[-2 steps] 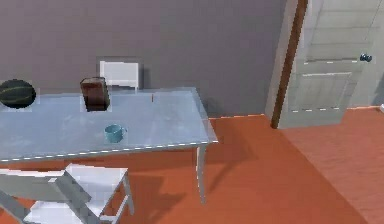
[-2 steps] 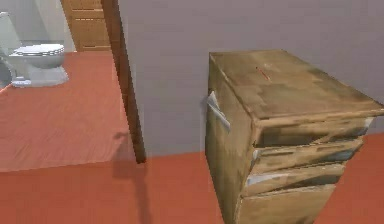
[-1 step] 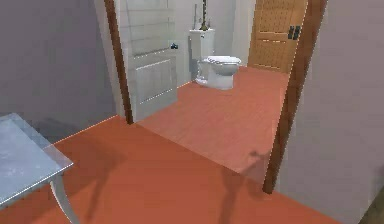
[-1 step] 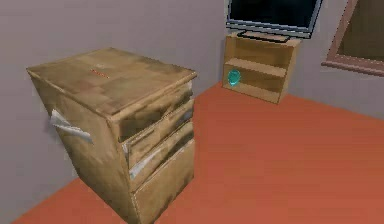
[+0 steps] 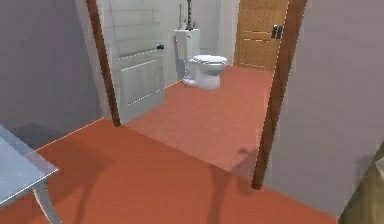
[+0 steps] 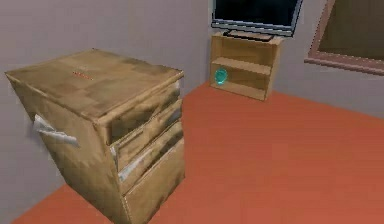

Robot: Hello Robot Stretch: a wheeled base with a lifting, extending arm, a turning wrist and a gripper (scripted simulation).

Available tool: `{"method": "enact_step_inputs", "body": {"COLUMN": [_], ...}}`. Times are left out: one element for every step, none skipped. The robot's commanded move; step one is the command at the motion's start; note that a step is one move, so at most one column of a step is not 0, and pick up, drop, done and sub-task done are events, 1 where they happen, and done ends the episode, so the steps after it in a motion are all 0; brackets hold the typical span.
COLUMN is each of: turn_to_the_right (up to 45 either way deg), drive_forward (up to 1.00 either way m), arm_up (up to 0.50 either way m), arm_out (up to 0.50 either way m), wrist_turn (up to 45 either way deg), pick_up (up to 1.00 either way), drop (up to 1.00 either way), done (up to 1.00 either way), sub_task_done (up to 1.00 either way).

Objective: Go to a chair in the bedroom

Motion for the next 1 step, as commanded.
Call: {"method": "enact_step_inputs", "body": {"turn_to_the_right": [0.0], "drive_forward": [0.25], "arm_up": [0.0], "arm_out": [0.0], "wrist_turn": [0.0], "pick_up": [0.0], "drop": [0.0], "done": [0.0], "sub_task_done": [0.0]}}
